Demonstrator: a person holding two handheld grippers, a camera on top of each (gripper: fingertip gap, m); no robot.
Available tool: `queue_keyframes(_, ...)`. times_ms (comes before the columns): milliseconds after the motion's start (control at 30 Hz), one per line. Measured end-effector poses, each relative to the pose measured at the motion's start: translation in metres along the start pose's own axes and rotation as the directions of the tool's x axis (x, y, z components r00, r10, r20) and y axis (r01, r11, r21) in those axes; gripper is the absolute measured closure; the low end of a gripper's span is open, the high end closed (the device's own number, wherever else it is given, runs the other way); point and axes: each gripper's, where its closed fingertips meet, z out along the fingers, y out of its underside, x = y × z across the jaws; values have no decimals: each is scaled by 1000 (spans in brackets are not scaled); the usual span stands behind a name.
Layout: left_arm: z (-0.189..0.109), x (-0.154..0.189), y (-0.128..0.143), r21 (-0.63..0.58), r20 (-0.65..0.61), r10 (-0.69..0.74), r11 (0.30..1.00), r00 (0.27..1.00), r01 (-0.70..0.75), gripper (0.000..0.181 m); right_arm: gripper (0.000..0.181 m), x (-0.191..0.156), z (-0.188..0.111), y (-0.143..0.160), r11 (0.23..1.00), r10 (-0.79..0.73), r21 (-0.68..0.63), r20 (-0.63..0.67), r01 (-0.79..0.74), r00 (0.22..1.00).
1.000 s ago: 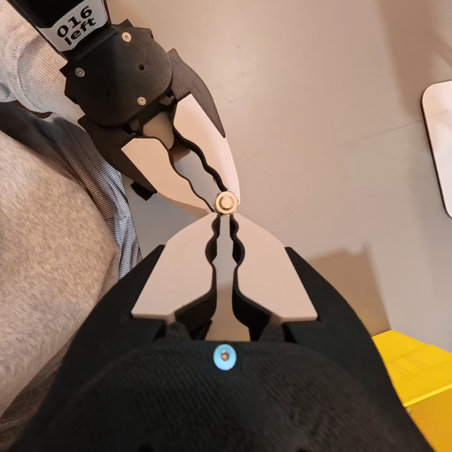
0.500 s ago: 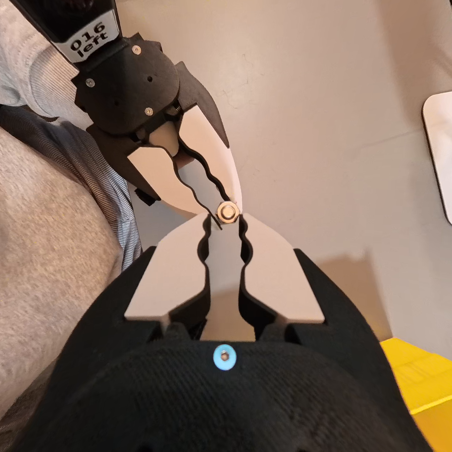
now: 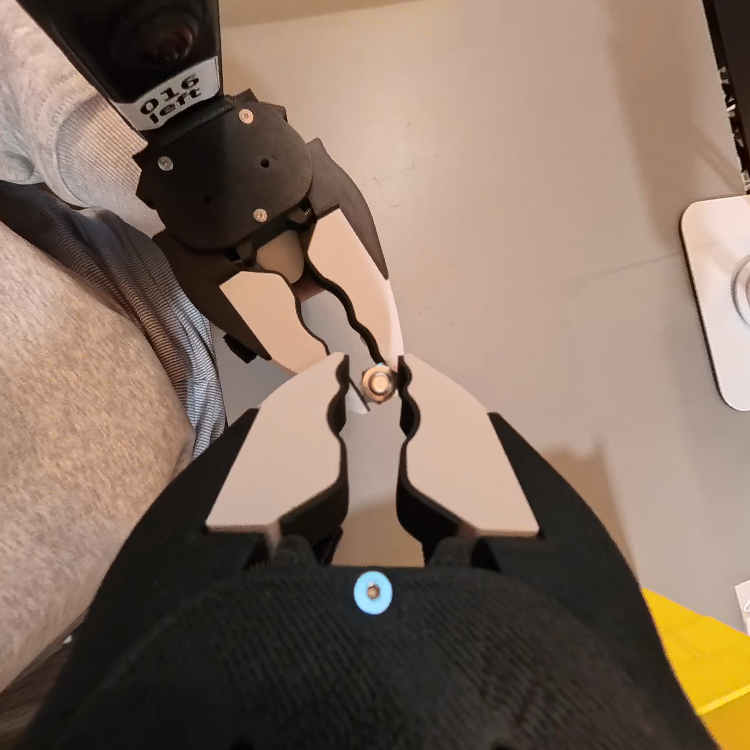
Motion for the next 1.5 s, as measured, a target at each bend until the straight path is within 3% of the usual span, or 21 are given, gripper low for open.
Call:
queue_keyframes(500,-1,-3,0,2,9,-16,1000,1000,16,162,181,-7,-5,-2,1000,-19,5,29,19,999)
queue_keyframes(1000,-3,-7,-3,20,20,-36,999,999,35,162,181,0,-8,13,997,2,-81,4,-2,1000)
queue_keyframes(1500,-3,-6,-3,24,12,-39,999,999,39,162,169,8,-6,11,998,-3,-60,-37,1,999)
